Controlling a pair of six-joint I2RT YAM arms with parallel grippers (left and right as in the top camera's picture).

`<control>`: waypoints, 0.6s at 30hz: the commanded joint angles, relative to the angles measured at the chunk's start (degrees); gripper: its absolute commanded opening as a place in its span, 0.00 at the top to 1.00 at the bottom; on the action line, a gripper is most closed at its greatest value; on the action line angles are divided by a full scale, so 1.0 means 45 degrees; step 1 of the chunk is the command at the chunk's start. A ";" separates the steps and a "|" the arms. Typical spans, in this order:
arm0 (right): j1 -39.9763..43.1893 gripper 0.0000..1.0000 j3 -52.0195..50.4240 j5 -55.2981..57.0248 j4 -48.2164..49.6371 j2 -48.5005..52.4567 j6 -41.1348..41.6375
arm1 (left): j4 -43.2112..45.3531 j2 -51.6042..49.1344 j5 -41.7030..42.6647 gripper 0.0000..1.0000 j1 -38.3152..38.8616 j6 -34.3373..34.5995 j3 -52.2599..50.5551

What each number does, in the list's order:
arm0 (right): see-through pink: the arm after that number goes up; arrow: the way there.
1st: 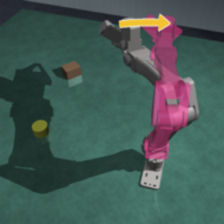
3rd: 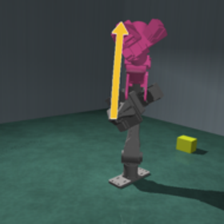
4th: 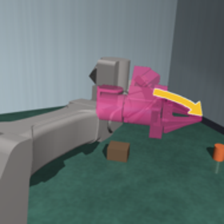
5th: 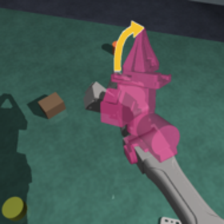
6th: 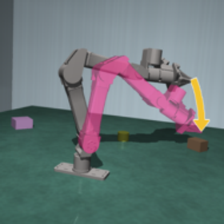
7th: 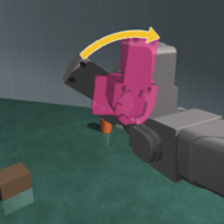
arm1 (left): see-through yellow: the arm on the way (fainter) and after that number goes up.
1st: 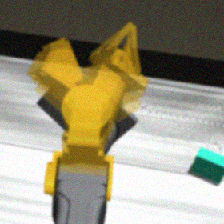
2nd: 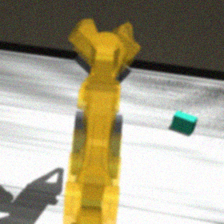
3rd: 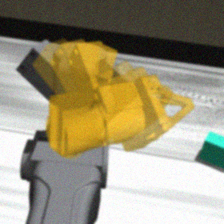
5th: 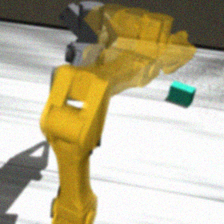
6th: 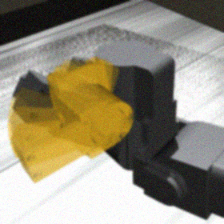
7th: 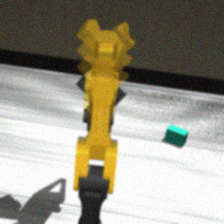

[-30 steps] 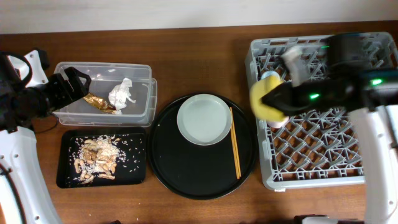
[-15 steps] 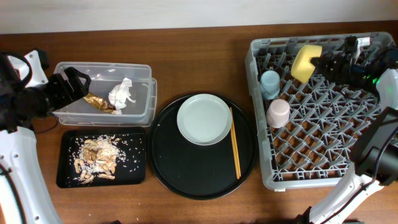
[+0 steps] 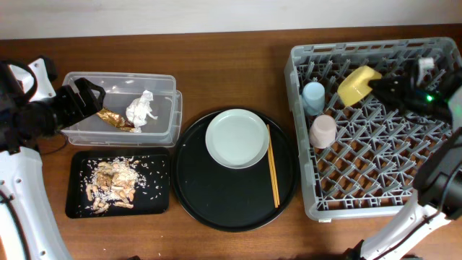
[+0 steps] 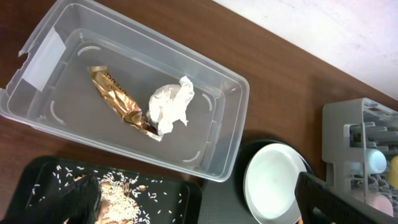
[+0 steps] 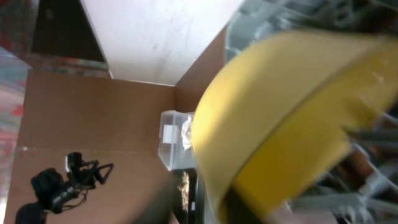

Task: Sort waste into correct bins and load items into the dishwasher rack
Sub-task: 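Carry the yellow bowl into the dish rack with right gripper, then release the bowl and raise right gripper from the rack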

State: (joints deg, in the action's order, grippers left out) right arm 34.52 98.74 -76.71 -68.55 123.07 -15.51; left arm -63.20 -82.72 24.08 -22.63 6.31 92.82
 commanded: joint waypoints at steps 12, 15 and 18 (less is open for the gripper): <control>-0.0379 0.01 0.0087 0.5508 -0.1865 -0.4153 0.0316 | 0.0024 0.0029 -0.0024 0.01 -0.0044 0.0078 -0.0005; -0.4308 0.01 0.0083 1.0559 -0.2555 -0.6776 0.1812 | 0.0024 0.0029 -0.0024 0.01 -0.0044 0.0078 -0.0005; -0.9112 0.01 0.0078 1.4542 -0.3308 -0.7679 0.4172 | 0.0019 0.0029 -0.0024 0.01 -0.0044 0.0078 -0.0005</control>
State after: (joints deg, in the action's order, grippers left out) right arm 3.51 99.07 -30.20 -82.43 88.99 -5.89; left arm -63.20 -82.72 23.92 -22.63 6.33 92.82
